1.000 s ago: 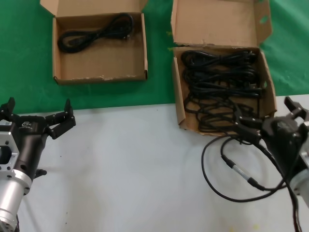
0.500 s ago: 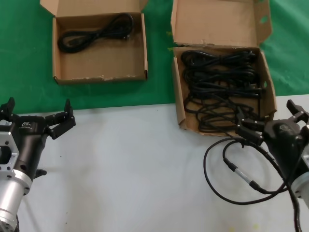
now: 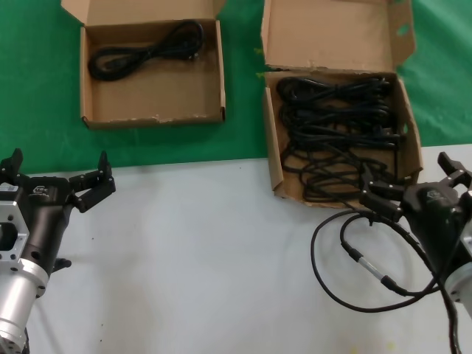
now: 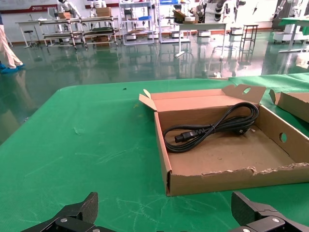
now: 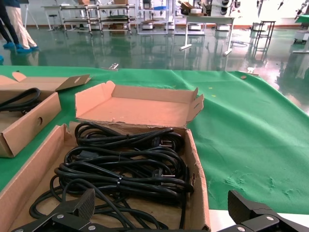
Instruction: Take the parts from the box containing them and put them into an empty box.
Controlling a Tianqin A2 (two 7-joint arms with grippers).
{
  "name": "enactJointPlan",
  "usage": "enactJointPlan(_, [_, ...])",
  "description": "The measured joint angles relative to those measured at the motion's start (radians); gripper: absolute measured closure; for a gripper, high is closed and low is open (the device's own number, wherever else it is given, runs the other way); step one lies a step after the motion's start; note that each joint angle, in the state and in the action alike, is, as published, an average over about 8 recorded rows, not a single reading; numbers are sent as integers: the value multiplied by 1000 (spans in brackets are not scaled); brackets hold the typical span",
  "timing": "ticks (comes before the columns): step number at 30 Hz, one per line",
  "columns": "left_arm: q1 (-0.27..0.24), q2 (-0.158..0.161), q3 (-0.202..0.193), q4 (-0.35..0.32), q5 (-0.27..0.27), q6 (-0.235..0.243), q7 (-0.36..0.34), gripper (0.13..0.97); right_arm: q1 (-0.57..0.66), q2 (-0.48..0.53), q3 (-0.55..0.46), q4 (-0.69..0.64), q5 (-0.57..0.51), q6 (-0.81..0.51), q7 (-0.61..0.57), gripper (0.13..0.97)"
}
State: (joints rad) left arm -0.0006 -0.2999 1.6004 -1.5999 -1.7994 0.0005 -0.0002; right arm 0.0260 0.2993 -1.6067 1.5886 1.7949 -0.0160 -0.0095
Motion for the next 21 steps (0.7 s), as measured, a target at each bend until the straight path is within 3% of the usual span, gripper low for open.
enactJointPlan(21, [0,0,0,0,0,0,0,132,0,0,0,0,0,0,0,129])
